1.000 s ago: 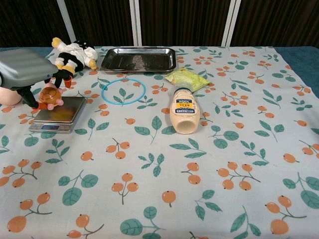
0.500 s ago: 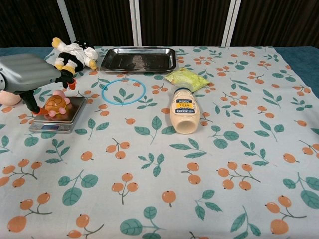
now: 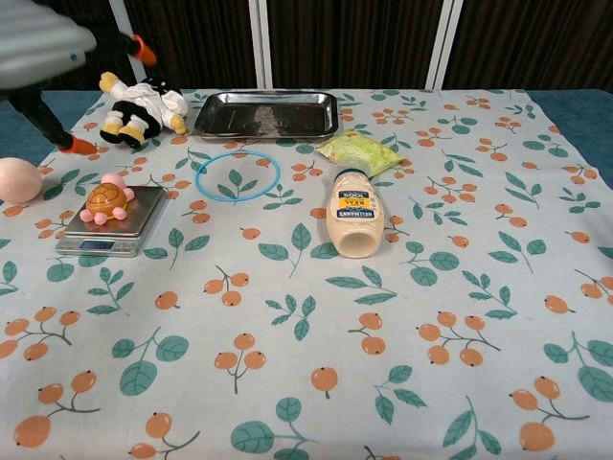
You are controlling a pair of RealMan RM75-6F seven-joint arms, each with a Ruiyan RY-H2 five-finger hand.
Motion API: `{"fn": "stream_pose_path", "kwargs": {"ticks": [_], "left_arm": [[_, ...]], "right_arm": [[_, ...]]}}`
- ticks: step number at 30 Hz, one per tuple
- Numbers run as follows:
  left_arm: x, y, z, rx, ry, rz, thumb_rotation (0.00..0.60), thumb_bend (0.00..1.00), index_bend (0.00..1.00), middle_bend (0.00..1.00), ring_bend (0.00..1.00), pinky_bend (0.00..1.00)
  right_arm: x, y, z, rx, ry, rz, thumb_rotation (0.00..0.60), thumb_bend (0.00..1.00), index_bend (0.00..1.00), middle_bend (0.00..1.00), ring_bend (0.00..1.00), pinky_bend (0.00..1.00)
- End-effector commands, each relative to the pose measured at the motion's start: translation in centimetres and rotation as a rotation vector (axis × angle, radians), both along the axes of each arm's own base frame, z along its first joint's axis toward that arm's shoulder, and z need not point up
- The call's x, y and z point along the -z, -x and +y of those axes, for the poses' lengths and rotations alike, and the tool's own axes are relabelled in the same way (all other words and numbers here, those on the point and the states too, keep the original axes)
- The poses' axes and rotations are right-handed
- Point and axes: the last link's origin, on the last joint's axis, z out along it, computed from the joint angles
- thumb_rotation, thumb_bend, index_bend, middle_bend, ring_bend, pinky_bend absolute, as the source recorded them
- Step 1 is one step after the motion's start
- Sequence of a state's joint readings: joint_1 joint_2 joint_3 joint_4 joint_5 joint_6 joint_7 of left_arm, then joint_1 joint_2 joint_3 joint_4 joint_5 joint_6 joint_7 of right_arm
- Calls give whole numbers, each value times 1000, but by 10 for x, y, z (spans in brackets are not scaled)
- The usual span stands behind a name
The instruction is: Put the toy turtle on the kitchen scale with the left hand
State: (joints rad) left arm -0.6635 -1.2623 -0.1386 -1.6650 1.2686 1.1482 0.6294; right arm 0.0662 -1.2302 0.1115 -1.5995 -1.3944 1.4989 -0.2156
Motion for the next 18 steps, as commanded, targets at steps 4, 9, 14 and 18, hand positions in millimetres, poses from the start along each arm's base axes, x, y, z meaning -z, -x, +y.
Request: {"fn": "stream_pose_path", "kwargs": {"ticks": [4, 9, 14, 18], "left_arm": [[-60, 29, -62, -83, -95, -157, 600, 93, 78, 63, 33, 195], [-79, 75, -96, -151, -131, -188, 600, 91, 78, 65, 33, 193], [-82, 109, -115, -198, -117, -195, 600, 91, 78, 68, 33, 192], [-83, 127, -120, -209, -129, -215, 600, 91, 77, 69, 33, 193]], "right_arm": [[-3, -2, 1, -22, -5, 2, 600, 527, 0, 0, 13, 0], [-6, -2, 2, -41, -11, -3, 600, 527, 0, 0, 14, 0], [-8, -2, 2, -56, -15, -8, 600, 527, 0, 0, 13, 0], [-10, -3, 3, -70, -7, -13, 600, 526, 0, 0, 14, 0]]}}
